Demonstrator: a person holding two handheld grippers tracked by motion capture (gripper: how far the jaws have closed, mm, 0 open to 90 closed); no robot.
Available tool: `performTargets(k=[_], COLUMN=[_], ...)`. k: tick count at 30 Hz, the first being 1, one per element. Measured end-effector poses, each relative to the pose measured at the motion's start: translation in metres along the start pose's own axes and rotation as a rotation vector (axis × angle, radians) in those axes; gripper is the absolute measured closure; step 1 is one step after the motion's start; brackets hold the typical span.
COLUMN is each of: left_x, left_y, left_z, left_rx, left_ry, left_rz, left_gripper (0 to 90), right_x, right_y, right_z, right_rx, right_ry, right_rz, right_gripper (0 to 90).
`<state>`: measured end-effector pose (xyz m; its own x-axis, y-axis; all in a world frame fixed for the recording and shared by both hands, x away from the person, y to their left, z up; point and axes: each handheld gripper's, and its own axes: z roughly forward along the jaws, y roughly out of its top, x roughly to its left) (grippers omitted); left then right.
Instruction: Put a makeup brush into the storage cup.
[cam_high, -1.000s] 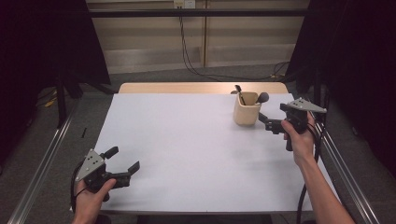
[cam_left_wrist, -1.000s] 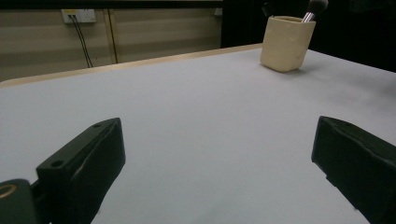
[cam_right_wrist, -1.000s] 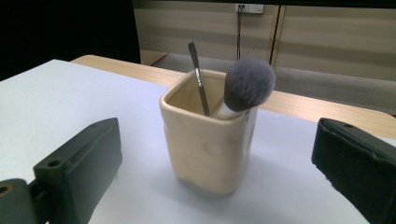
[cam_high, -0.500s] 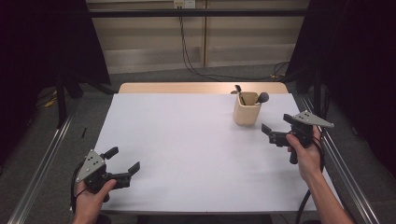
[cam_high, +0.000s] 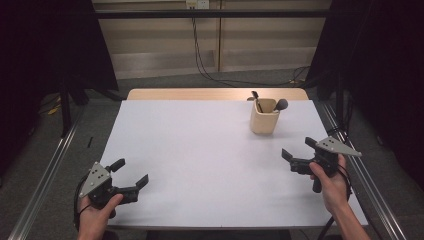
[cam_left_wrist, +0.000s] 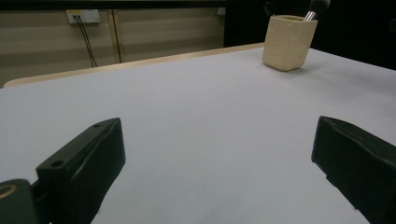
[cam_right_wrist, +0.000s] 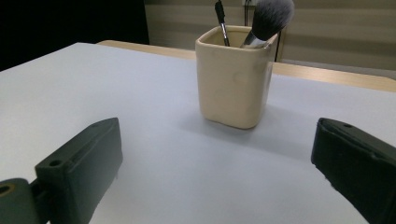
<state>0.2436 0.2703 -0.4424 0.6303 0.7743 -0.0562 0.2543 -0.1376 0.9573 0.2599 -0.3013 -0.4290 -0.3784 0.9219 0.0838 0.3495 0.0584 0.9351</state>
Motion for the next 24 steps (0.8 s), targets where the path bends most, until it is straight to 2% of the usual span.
performTargets(k=[10,18,24], left_x=[0.000,-0.001,-0.001], left_y=[-0.002,-0.003,-0.004], left_z=[-0.004,-0.008,-0.010], left_rx=[0.005,0.003,0.004], left_ry=[0.014,0.021,0.024], left_rz=[-0.005,-0.007,-0.007], left_gripper=[2.8,2.8,2.8], right_x=[0.012,0.013,0.013], right_y=[-0.015,-0.027,-0.031], right_z=[-0.020,-0.029,-0.035], right_rx=[0.014,0.028,0.020], right_ry=[0.004,-0.002,-0.006], right_rz=[-0.017,-0.002,-0.008], right_gripper=[1.9,2.0,1.8])
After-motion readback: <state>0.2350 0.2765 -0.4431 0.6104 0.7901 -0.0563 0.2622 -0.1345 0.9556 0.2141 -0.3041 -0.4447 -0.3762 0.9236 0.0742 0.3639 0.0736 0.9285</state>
